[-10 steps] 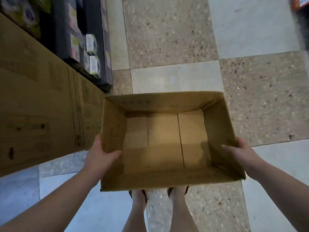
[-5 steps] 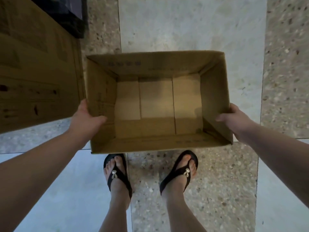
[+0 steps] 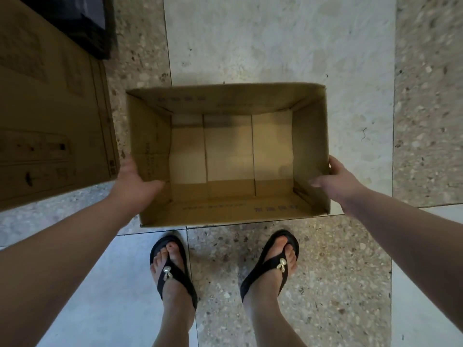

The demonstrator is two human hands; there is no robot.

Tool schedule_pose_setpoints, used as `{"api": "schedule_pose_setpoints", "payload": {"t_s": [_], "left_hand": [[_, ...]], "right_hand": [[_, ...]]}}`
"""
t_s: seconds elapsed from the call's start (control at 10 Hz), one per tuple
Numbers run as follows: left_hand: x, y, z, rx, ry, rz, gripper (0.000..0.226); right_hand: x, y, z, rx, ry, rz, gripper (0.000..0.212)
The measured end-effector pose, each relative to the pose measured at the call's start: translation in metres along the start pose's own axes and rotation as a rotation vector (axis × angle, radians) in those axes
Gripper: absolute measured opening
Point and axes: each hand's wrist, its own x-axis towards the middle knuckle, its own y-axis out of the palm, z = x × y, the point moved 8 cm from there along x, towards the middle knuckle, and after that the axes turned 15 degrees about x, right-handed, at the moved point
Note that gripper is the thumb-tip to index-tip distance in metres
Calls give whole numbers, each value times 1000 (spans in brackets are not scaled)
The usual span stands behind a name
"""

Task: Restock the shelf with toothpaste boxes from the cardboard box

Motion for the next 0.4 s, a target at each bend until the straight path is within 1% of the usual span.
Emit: {"api": "schedule_pose_setpoints", "payload": {"t_s": [0.1, 0.2, 0.3, 0.4], "left_hand": [[-28, -11, -17, 61, 77, -10, 85], [-73, -29, -39, 82, 164, -32, 80], [-120, -64, -67, 60, 243, -56, 72], [-173, -103, -88, 98, 300, -81, 63]], "right_hand": [[-29, -2, 16, 10, -33, -12, 69], [-75, 0, 36, -20, -94, 17, 64], [-130, -4, 73, -10, -141, 43, 50], [-193, -17, 109, -84, -245, 9, 38]]}}
